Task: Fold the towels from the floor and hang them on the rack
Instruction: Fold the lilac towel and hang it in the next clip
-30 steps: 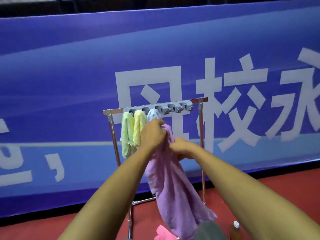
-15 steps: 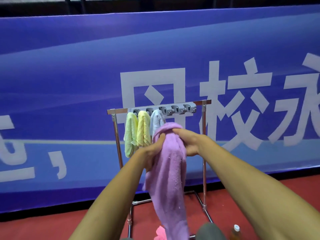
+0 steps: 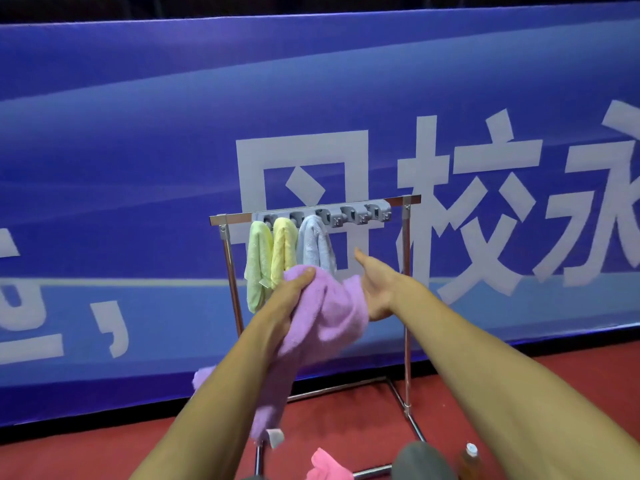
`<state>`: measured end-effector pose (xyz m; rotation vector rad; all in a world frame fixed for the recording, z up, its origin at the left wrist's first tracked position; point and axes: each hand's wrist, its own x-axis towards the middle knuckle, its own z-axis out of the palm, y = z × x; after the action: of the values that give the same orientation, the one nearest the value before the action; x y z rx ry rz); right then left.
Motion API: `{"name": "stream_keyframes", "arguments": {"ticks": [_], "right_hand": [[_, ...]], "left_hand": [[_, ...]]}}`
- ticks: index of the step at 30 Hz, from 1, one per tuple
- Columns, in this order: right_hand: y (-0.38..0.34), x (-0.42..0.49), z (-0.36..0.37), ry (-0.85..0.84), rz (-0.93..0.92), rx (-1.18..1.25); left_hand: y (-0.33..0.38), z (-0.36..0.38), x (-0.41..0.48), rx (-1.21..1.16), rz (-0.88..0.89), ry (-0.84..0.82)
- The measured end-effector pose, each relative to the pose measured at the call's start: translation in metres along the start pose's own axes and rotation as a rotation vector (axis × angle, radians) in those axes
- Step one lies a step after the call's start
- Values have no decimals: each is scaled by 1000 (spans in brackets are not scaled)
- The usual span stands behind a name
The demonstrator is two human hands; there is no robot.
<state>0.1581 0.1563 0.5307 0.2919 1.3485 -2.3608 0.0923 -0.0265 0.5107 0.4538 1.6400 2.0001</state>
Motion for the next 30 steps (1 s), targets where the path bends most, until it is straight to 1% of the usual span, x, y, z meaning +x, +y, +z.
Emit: {"name": "stream_keyframes", "arguments": {"ticks": [1,3,4,6,7,8,9,10,11,12,13,14,15,16,17,18,19,20,21,23,24,25,26,27,28,29,30], "right_hand": [[-3,-4,3,-72,-74,45],[-4,-7,8,-78,-213,164],[0,-6,8,-23,-224,122],[17,-3,5,131,-131,-160],[25,-4,4,164,-96,-277],[27,-4,1,141,-116,-282],[25,-6,0,129,-206,-185],[20,-10,1,140,-318,13],[16,-12,0,112,-388,206],[14,-13,1,72,-396,264],[14,-16,2,76,-341,175],[18,-19,4,118,-260,-2],[25,-19,2,158,-171,-182],[30,-21,-1,170,-136,-279],[30,-23,-5,153,-152,-244],[29,-24,-11,164,-239,-117],[27,-26,-16,203,-353,69],[25,-26,-19,218,-427,194],[24,-24,-21,237,-433,192],[29,-19,-16,245,-291,-53],[35,-15,-12,238,-236,-139],[38,-16,-6,207,-224,-165],[38,-17,0,182,-265,-123],[36,-18,5,166,-355,-25],[33,-19,9,186,-447,84],[30,-18,12,214,-503,148],[28,-19,12,229,-506,128]], "left_hand": [[3,1,0,17,-2,9],[7,-3,-3,76,-22,-6],[9,-7,-6,124,-63,-33],[8,-12,-8,259,-123,-113],[8,-14,-6,275,-93,-133],[10,-13,-7,247,-46,-114],[12,-10,-8,178,20,-65],[13,-8,-8,59,61,-19],[12,-10,-5,-25,65,-5],[10,-12,-5,-40,20,-26],[6,-15,-6,49,-77,-88],[2,-16,-11,219,-188,-179],[-2,-17,-14,358,-256,-281],[-6,-19,-15,408,-253,-340],[-7,-19,-14,370,-193,-323],[-5,-19,-14,218,-118,-262],[-2,-19,-15,7,-80,-190],[1,-20,-14,-171,-86,-161],[3,-20,-13,-187,-119,-157],[6,-16,-14,146,-203,-166],[5,-15,-13,258,-218,-184],[8,-10,-15,317,-204,-206],[12,-6,-18,303,-140,-182],[17,-2,-21,190,-91,-134],[21,-3,-20,91,-50,-112],[27,-5,-22,47,-34,-113],[32,-7,-22,112,-45,-140]]}}
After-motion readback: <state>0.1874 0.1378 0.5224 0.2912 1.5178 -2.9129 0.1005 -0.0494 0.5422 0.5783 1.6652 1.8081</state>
